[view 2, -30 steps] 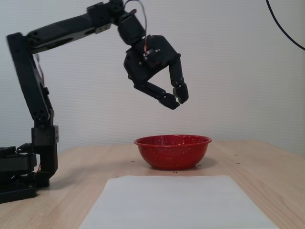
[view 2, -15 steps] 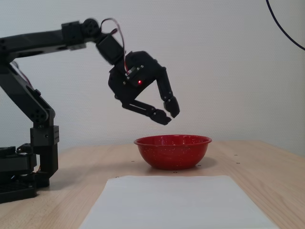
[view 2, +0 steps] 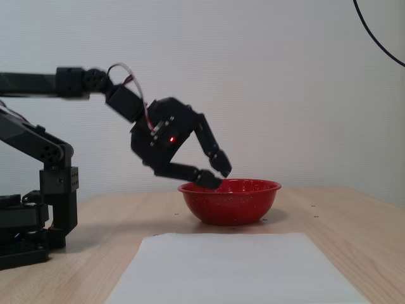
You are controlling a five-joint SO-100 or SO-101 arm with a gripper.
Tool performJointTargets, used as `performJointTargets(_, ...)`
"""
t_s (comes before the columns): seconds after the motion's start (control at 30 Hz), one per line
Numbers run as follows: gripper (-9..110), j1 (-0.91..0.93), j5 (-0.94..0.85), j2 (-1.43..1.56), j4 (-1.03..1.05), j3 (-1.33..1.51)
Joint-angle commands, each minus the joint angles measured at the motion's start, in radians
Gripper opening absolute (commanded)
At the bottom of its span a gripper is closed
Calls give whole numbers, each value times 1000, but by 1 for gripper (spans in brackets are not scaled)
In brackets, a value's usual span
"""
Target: Grasp the red cube and put it in the red bowl.
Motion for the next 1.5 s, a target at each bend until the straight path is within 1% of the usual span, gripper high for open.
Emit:
performJointTargets(0.0,0,2,25,98,-63,-11)
performJointTargets(0.23,0,-8,40,225,-178,195)
performJointTargets(0.6,0,-18,57,426,-304,468)
performJointTargets(0.83,0,-20,2,511,-97,468)
performJointTargets(1.07,0,-34,-11,575,100,469)
performJointTargets(1.33,0,-15,-48,578,209,469)
performJointTargets(1.47,0,-15,-34,578,310,469)
